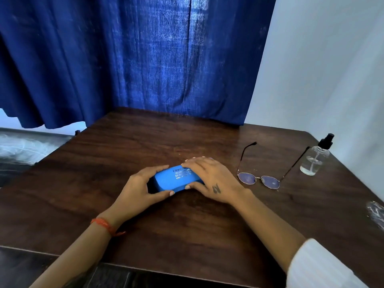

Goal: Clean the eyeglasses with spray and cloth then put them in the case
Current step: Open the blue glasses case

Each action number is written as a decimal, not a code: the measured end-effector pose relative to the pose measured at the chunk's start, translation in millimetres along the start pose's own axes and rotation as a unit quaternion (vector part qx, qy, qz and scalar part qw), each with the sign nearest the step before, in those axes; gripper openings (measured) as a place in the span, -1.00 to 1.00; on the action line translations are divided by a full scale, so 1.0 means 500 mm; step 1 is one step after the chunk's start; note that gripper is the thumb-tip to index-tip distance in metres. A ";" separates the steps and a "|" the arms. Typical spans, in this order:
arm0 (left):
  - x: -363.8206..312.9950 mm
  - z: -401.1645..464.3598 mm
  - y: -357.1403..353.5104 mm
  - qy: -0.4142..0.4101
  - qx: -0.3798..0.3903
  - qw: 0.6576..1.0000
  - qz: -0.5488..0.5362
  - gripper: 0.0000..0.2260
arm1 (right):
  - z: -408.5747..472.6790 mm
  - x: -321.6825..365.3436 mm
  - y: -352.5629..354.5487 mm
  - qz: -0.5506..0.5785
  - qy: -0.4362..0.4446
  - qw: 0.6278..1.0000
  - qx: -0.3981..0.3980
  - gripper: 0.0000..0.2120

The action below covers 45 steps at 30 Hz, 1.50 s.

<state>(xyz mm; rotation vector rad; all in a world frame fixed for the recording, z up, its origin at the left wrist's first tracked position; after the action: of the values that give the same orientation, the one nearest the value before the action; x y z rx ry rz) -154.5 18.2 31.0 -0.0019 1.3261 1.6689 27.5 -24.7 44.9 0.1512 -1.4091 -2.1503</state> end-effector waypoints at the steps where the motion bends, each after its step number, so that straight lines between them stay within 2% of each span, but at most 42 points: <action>1: -0.005 -0.003 -0.002 -0.005 0.007 1.000 0.004 -0.39 | -0.013 0.003 -0.006 -0.023 0.014 0.999 -0.029 -0.49; 5: -0.009 0.001 -0.004 0.006 0.016 1.000 0.011 -0.39 | -0.023 0.007 -0.021 -0.101 0.050 0.991 -0.075 -0.52; 15: -0.005 0.001 -0.003 0.025 0.032 0.999 -0.017 -0.42 | -0.014 0.007 -0.018 -0.144 0.114 0.981 -0.056 -0.56; 20: -0.003 0.000 -0.009 0.022 0.058 0.996 -0.057 -0.22 | 0.018 0.012 0.023 -0.106 0.137 0.977 -0.126 -0.70; 25: 0.010 0.000 -0.014 0.042 0.066 0.992 -0.101 -0.01 | 0.057 -0.007 0.035 -0.027 0.039 0.997 -0.066 -0.62; 27: 0.008 0.002 -0.015 0.029 0.067 0.993 -0.096 -0.01 | 0.072 -0.013 0.039 0.014 -0.010 0.999 -0.038 -0.59; 30: 0.006 0.002 -0.014 0.020 0.069 0.994 -0.084 -0.03 | 0.094 -0.028 0.043 0.062 -0.096 0.993 0.033 -0.69; 32: 0.006 0.004 -0.012 0.019 0.064 0.995 -0.078 -0.04 | 0.097 -0.035 0.051 0.136 -0.137 0.980 0.058 -0.74; 33: 0.007 0.005 -0.012 0.017 0.060 0.995 -0.075 -0.04 | 0.093 -0.036 0.061 0.164 -0.141 0.976 0.037 -0.74; 34: 0.007 0.005 -0.011 0.015 0.058 0.996 -0.072 -0.04 | 0.086 -0.035 0.077 0.172 -0.130 0.976 -0.019 -0.73; 37: 0.009 0.006 -0.013 0.014 0.057 0.996 -0.063 -0.02 | 0.024 -0.017 0.122 0.150 -0.076 0.948 -0.268 -0.90; 38: 0.008 0.007 -0.013 0.013 0.057 0.996 -0.061 -0.01 | 0.002 -0.014 0.117 0.132 -0.068 0.946 -0.288 -0.96; 39: 0.008 0.007 -0.014 0.012 0.057 0.997 -0.059 -0.01 | -0.012 -0.015 0.104 0.112 -0.067 0.955 -0.265 -0.94; 42: 0.010 0.007 -0.013 0.013 0.054 0.997 -0.055 -0.01 | -0.019 -0.037 0.045 0.068 -0.095 0.991 -0.057 -0.78; 45: 0.009 0.006 -0.012 0.013 0.051 0.998 -0.044 -0.01 | 0.003 -0.048 0.032 0.042 -0.117 0.989 0.085 -0.74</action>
<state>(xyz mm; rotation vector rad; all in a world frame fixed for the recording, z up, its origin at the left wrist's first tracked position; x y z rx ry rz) -151.5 23.0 25.5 -0.0217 1.4090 1.5311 53.1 -15.9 54.9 -0.1001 -1.7017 -2.0276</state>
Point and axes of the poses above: each hand's wrist, its own z-axis towards the middle knuckle, its own y-axis out of the back of the hand, x = y × z, the point moved 5 cm from there along z, towards the middle knuckle, and after that the axes turned 12 degrees about z, right-handed, at the moved point
